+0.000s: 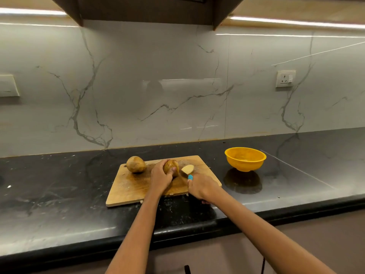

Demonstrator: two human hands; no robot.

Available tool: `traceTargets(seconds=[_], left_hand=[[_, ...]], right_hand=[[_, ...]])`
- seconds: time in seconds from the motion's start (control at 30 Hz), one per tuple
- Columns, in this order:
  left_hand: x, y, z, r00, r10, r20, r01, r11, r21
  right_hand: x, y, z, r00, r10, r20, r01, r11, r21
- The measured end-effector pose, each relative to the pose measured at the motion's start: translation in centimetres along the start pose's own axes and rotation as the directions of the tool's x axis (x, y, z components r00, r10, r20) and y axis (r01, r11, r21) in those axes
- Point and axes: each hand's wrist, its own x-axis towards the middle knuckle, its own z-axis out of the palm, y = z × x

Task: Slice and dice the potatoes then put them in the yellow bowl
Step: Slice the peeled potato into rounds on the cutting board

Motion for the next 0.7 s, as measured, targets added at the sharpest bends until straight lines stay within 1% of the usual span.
traceTargets(seconds=[0.07, 0.13, 0.2, 0.27, 0.43, 0.53, 0.7], left_hand=[[-0.1, 0.1, 0.0, 1.000, 0.002, 0.003, -0.002, 1.000, -0.005], [-0.2, 0.1, 0.0, 1.000, 0.010, 0.004, -0.010, 1.000, -0.007], [-0.1, 0.1, 0.0, 0.999, 0.035, -0.008, -0.035, 0.999, -0.007], [-0.1, 0.1, 0.0, 0.999, 0.048, -0.024, -0.049, 0.999, -0.007], [-0.2, 0.1, 0.0, 0.997, 0.071, -0.040, -0.071, 0.997, 0.001], [-0.2, 0.1, 0.0, 0.997, 0.075, -0.030, -0.075, 0.997, 0.000], [-0.1, -0.1, 0.0, 0.997, 0.073, -0.028, -0.073, 0.997, 0.015]], right_hand=[[0.4, 0.2, 0.5, 0.998, 0.031, -0.056, -0.027, 0.997, 0.077], [0.7, 0.0, 0.3, 0.995, 0.051, -0.082, -0.037, 0.986, 0.164], [0.9, -0.4, -0.3, 0.995, 0.023, -0.100, -0.002, 0.978, 0.211], [0.7, -0.8, -1.0, 0.996, -0.008, -0.088, 0.030, 0.965, 0.259], [0.2, -1.7, -1.8, 0.996, -0.065, -0.066, 0.080, 0.967, 0.244], [0.0, -1.8, -1.8, 0.998, -0.061, -0.022, 0.065, 0.964, 0.259], [-0.2, -2.0, -2.1, 0.999, -0.048, 0.011, 0.043, 0.963, 0.265]])
